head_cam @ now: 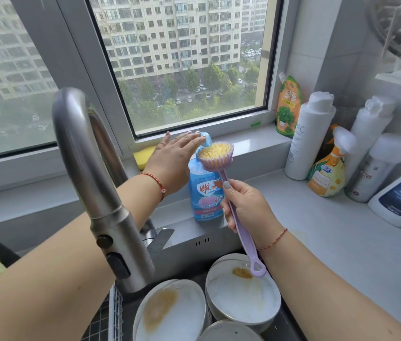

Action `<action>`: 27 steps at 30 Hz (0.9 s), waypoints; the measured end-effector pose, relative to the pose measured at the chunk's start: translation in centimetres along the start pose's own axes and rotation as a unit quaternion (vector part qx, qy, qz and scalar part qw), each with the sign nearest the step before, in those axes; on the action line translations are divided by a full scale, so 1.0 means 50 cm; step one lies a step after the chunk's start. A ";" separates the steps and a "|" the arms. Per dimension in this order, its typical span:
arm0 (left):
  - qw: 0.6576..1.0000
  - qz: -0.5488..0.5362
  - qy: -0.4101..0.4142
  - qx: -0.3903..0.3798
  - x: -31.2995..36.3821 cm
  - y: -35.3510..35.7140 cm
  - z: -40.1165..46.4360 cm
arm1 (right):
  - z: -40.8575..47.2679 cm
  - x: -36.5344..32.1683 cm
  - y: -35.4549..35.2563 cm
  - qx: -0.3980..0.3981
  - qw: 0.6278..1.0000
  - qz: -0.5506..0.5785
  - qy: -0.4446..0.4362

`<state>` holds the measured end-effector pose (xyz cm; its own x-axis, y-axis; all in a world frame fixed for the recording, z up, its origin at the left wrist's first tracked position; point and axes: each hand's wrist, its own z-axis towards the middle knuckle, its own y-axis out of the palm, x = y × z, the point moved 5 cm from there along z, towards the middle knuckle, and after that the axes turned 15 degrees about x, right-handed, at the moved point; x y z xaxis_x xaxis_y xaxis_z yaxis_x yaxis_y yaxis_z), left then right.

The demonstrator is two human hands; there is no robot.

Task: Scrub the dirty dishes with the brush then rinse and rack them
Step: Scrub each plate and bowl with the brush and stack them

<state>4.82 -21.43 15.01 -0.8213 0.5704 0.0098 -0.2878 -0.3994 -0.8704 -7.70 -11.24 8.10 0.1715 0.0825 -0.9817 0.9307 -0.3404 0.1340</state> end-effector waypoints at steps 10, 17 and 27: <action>1.000 0.007 -0.002 -0.001 0.002 0.004 -0.004 | 0.000 0.005 0.002 -0.007 1.000 0.000 0.003; 1.000 0.006 -0.007 -0.008 0.006 0.006 -0.006 | 0.000 0.006 -0.003 -0.007 1.000 -0.004 0.002; 0.999 -0.025 -0.029 0.000 0.009 0.001 0.000 | -0.022 0.008 -0.020 -0.023 1.000 -0.005 -0.014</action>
<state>4.43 -21.20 14.96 -0.8331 0.5472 0.0806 -0.3279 -0.3713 -0.8687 -8.21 -9.85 7.72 0.1534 0.0589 -0.9864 0.9463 -0.2961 0.1295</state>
